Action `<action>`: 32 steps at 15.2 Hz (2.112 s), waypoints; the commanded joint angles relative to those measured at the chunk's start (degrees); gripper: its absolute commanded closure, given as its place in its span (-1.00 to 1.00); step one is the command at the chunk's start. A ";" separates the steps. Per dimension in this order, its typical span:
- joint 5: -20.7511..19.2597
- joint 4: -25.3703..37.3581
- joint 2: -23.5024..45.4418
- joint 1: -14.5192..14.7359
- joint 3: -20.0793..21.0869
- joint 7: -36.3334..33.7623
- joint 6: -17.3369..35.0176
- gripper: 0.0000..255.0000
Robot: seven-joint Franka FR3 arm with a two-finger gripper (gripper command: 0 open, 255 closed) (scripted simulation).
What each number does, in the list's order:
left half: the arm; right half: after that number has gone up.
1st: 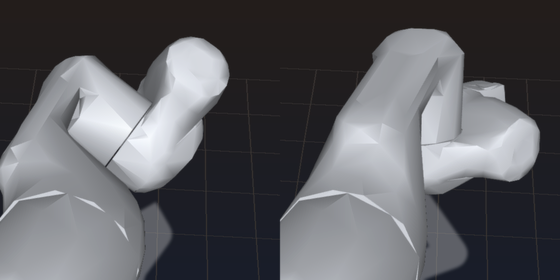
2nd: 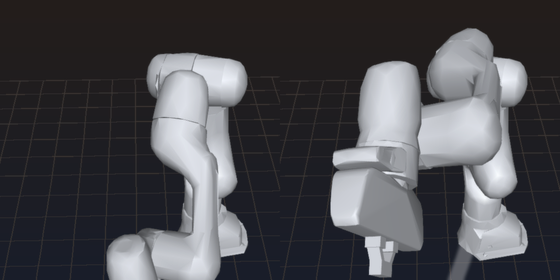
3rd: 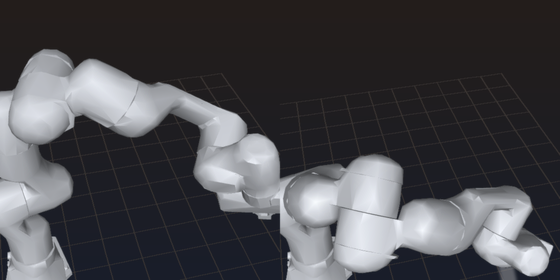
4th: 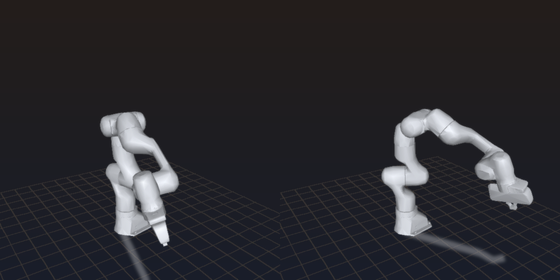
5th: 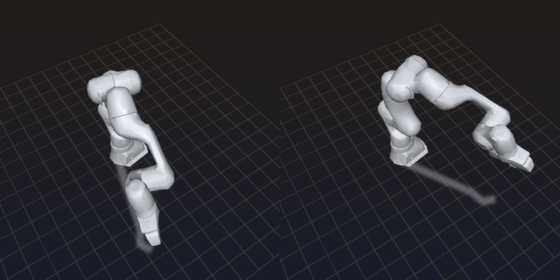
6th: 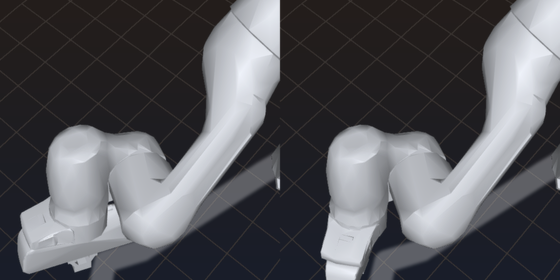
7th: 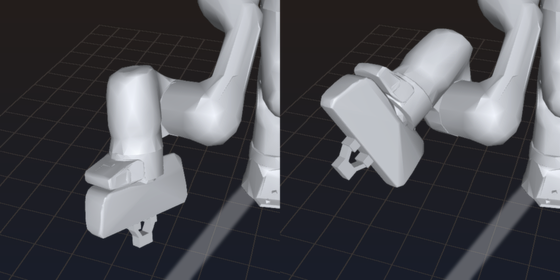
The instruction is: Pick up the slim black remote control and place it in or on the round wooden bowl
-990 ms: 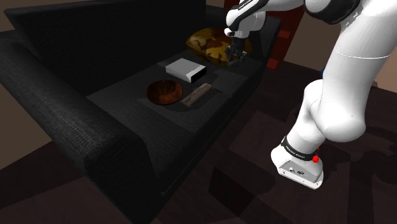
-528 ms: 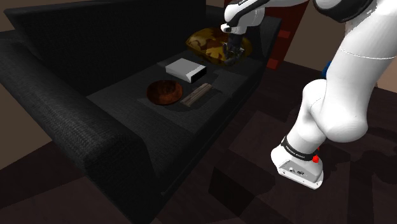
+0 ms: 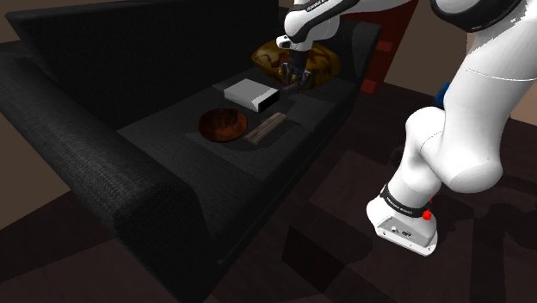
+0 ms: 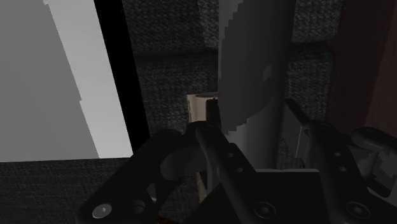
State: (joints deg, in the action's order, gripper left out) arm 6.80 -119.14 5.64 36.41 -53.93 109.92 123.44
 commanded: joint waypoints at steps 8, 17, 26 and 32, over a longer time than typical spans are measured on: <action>3.70 4.57 4.98 5.41 5.37 -9.37 -0.85 1.00; 9.17 14.65 13.87 8.36 10.76 -16.74 -3.90 1.00; 14.12 30.01 25.34 8.49 15.85 -23.63 -8.88 1.00; 15.44 27.86 27.07 8.20 16.71 -22.77 -5.28 1.00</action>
State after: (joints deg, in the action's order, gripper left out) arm 22.02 -90.93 32.45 44.64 -37.36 87.03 117.56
